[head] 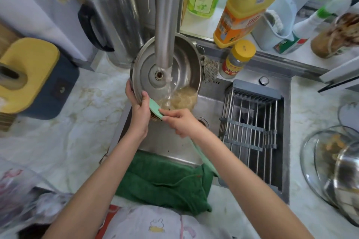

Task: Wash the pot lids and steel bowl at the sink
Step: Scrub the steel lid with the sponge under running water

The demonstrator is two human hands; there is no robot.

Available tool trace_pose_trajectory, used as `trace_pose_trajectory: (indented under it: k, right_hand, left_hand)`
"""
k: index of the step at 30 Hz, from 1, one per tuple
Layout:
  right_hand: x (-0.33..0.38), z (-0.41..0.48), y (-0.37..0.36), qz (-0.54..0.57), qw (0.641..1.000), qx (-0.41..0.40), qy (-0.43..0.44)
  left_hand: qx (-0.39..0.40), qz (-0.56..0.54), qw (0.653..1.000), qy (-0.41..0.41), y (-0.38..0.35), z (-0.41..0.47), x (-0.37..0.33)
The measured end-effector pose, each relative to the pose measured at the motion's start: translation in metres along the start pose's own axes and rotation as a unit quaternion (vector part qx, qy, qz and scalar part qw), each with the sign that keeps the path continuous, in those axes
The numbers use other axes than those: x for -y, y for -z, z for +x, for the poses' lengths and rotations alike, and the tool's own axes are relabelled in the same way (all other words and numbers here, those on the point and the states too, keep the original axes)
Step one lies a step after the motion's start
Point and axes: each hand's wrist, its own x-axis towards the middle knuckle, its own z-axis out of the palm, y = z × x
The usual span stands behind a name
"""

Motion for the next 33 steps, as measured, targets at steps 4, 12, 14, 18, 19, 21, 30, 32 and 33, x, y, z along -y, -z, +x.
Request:
trace_pose_trajectory:
  k: [4, 12, 14, 18, 19, 21, 30, 32, 33]
  right_hand:
    - [-0.012, 0.005, 0.037, -0.425, 0.898, -0.117, -0.01]
    - [-0.018, 0.0, 0.04, -0.514, 0.839, -0.18, 0.004]
    - [-0.012, -0.005, 0.027, -0.371, 0.924, -0.093, -0.014]
    - [-0.003, -0.013, -0.001, 0.004, 0.998, -0.051, -0.026]
    - [-0.002, -0.015, -0.005, 0.069, 0.996, -0.055, -0.029]
    - [-0.001, -0.022, -0.012, 0.154, 0.986, -0.06, -0.02]
    - [-0.024, -0.053, 0.038, -0.407, 0.904, -0.131, -0.024]
    - [-0.025, -0.053, 0.061, -0.505, 0.845, -0.166, -0.056]
    - [-0.028, -0.051, 0.071, -0.511, 0.835, -0.195, -0.054]
  left_hand:
    - [0.015, -0.038, 0.999, 0.015, 0.011, 0.001, 0.004]
    - [0.06, -0.028, 0.998, 0.021, 0.008, -0.006, 0.008]
    - [0.066, -0.013, 0.997, 0.046, 0.006, -0.009, 0.012]
    - [0.041, -0.059, 0.986, 0.154, -0.003, -0.015, 0.02]
    - [0.035, -0.069, 0.984, 0.163, -0.005, -0.015, 0.02]
    - [0.045, -0.064, 0.984, 0.157, -0.008, -0.017, 0.015]
    - [0.071, -0.085, 0.98, 0.165, 0.001, -0.021, 0.003]
    - [0.1, -0.042, 0.982, 0.151, 0.001, -0.024, 0.0]
    - [0.111, -0.022, 0.982, 0.151, 0.002, -0.025, 0.0]
